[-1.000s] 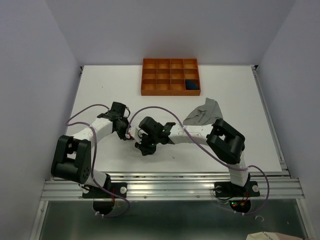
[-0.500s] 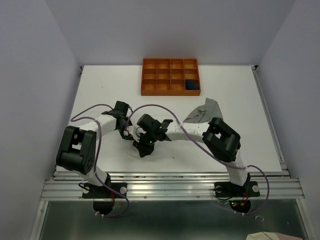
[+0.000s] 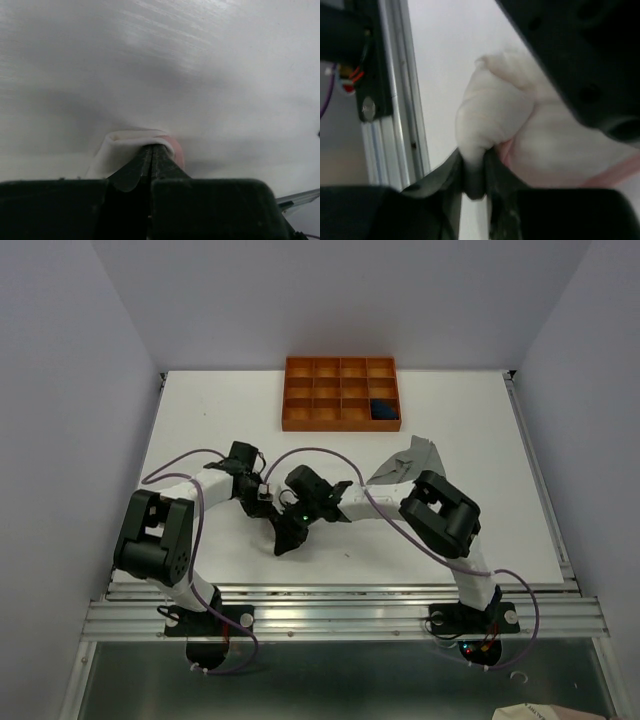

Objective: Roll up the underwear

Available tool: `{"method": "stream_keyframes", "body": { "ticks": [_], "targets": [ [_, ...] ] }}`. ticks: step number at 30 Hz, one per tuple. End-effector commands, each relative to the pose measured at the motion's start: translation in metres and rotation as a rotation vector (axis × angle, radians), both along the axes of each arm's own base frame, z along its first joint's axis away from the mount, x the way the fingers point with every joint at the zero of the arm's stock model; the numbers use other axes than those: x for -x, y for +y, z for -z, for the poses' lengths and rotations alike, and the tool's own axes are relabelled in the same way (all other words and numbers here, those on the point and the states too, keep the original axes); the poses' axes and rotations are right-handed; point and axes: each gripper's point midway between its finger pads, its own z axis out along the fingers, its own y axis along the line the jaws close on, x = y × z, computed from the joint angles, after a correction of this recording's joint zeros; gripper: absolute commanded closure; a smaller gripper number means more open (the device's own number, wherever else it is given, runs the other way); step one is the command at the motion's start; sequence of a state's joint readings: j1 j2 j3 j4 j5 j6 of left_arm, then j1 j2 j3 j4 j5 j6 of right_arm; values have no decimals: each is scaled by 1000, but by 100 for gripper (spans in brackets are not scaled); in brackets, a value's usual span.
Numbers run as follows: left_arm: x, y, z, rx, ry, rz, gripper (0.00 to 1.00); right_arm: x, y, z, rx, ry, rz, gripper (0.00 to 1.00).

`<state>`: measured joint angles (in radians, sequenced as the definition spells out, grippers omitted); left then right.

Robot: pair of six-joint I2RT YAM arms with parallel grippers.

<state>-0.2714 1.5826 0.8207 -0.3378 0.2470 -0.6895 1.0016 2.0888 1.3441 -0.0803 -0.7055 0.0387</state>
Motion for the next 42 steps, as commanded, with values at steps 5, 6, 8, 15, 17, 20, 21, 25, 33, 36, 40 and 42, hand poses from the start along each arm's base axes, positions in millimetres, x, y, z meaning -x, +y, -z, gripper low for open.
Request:
{"method": "stream_keyframes", "body": {
  "ticks": [5,6,8,15,17,20,21,25,33,36,40,42],
  "targets": [
    [18,13,21,-112,16,-2,97,-53,-43,34,184,215,423,99],
    [20,12,22,-103,17,1,97,-53,-44,36,192,214,436,99],
    [21,11,22,-96,15,1,98,-52,-44,37,194,220,433,99],
    [20,8,23,-76,5,21,100,-58,-42,31,171,345,435,98],
    [18,7,21,-71,-9,30,100,-58,-43,34,184,388,442,98],
    [14,6,16,-69,-32,44,100,-58,-48,41,238,448,475,98],
    [12,6,15,-74,-42,52,100,-62,-49,40,245,470,493,98],
    [13,7,14,-82,-46,62,100,-59,-52,45,297,556,533,98],
    [3,7,-6,-74,-116,40,89,-59,-58,60,383,646,617,99],
    [-9,12,-25,-99,-175,1,70,-57,-59,64,399,669,627,99],
    [-19,22,-65,-133,-268,-56,54,-58,-63,71,418,691,649,98],
    [-16,31,-71,-169,-279,-83,49,-58,-63,72,424,695,651,98]
  ]
}}
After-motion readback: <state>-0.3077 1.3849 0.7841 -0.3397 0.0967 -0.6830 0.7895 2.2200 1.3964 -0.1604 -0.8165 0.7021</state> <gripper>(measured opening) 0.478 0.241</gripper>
